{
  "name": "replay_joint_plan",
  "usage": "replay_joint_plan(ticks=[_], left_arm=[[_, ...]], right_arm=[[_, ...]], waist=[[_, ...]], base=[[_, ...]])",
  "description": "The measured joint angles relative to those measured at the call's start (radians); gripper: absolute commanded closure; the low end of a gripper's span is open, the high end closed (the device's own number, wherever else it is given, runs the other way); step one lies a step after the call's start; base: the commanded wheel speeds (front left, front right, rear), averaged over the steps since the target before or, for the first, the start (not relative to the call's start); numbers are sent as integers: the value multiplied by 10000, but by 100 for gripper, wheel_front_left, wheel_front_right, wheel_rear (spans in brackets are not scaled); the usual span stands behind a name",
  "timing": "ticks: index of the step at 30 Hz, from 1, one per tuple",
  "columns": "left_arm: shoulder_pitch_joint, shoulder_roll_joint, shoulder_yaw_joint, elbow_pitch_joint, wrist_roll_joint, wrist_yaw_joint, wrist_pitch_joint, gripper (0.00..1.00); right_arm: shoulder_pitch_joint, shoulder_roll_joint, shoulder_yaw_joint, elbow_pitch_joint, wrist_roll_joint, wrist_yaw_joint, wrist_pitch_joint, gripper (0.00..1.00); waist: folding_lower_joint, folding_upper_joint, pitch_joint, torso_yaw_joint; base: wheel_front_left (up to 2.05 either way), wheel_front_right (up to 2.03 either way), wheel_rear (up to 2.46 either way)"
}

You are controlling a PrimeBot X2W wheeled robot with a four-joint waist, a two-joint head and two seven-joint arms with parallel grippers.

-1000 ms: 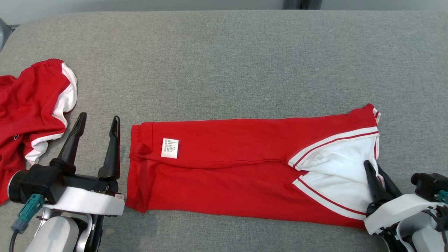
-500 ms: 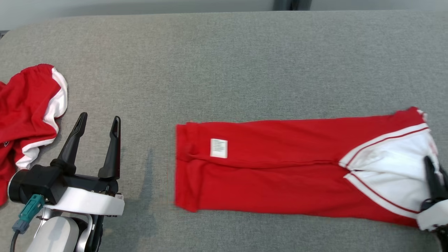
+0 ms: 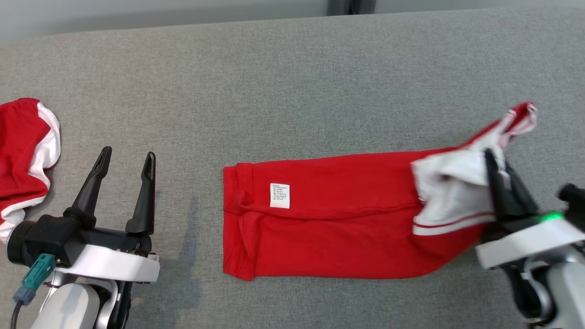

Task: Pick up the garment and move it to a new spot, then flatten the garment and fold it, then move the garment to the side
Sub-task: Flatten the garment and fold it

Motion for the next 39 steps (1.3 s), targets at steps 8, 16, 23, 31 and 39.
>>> replay_joint_plan(ticks=[8,16,23,31,39], left_arm=[[-92,-4,-151,-13,0,-4,79,0],[-410,-96,-362,142,0,-151,69,0],[-654,-242,-523,420,8,-286,13,0],[-734,-211,-550,675,23,-364,-17,0],[-765,-171,-433,788,27,-349,-61,0]], right_arm=[[-450,1463,2401,-2033,-535,0,1108,100],[-1430,2029,4890,-803,117,0,1028,100],[-2256,2105,5908,1137,1057,0,52,100],[-3009,2107,6794,1448,2245,0,-640,0],[-2847,1755,5352,-82,2059,0,-840,0]], waist=[[0,0,55,9],[0,0,227,436],[0,0,445,844],[0,0,566,778],[0,0,473,436]], base=[[0,0,0],[0,0,0],[0,0,0],[0,0,0],[0,0,0]])
